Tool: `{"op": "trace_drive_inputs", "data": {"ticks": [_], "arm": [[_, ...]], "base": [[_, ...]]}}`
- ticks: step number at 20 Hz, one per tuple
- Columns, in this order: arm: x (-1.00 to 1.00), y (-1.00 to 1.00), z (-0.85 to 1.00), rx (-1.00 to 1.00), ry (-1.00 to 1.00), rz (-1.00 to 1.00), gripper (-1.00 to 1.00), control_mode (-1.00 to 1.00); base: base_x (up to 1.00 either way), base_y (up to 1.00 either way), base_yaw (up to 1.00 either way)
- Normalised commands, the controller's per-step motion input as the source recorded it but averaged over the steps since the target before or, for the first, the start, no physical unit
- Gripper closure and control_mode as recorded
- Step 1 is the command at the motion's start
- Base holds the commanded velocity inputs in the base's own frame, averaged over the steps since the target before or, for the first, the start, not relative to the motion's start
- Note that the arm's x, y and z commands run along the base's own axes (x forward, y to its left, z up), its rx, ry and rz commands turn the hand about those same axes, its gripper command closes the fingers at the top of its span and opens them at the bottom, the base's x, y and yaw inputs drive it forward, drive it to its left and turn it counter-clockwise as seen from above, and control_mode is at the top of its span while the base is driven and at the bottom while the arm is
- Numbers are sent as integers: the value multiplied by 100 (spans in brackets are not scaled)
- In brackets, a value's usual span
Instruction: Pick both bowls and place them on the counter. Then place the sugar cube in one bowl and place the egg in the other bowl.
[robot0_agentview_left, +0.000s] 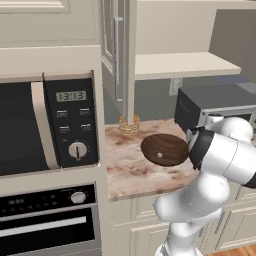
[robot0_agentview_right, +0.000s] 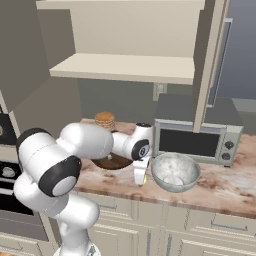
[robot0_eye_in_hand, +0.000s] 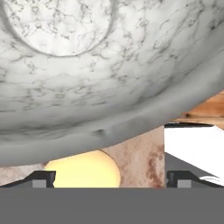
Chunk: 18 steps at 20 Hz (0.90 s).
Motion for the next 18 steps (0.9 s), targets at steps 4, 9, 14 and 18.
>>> {"op": "trace_drive_inputs", "data": {"ticks": [4,9,14,18], "arm": [[0,1,-9,0,0,0,-100,-100],[0,0,-14,0,0,0,-100,-100],[0,1,-20,0,-2,0,-100,-100],[0,1,-26,0,-5,0,-100,-100]], "base": [[0,0,0],[0,0,0],[0,0,0],[0,0,0]]}}
